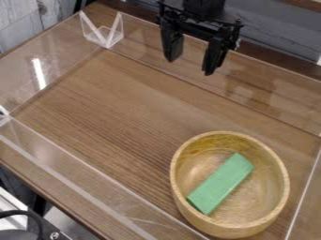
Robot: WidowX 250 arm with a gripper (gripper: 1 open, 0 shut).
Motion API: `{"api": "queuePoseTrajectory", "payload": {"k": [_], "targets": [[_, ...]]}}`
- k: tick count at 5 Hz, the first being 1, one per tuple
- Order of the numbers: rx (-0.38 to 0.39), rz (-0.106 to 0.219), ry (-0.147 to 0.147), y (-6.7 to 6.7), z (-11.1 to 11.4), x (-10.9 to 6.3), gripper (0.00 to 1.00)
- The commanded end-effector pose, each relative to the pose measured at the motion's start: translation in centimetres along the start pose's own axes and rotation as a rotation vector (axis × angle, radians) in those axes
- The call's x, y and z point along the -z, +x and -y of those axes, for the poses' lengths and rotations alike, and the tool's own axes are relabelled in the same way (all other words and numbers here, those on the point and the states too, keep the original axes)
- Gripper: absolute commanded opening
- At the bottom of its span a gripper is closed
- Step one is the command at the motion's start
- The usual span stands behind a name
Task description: Remove the green block from inside the brown bowl and put it on the table
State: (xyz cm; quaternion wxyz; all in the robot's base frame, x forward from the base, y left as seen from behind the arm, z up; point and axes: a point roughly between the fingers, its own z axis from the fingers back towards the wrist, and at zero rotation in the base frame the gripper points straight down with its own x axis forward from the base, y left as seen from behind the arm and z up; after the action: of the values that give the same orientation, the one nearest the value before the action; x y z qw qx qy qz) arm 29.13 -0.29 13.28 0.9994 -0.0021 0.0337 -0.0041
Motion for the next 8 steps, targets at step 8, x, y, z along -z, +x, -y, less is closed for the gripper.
{"api": "queuePoseTrajectory", "payload": {"k": [8], "targets": [[0.39,0.023,0.034,-7.0,12.4,6.8,1.0]]}}
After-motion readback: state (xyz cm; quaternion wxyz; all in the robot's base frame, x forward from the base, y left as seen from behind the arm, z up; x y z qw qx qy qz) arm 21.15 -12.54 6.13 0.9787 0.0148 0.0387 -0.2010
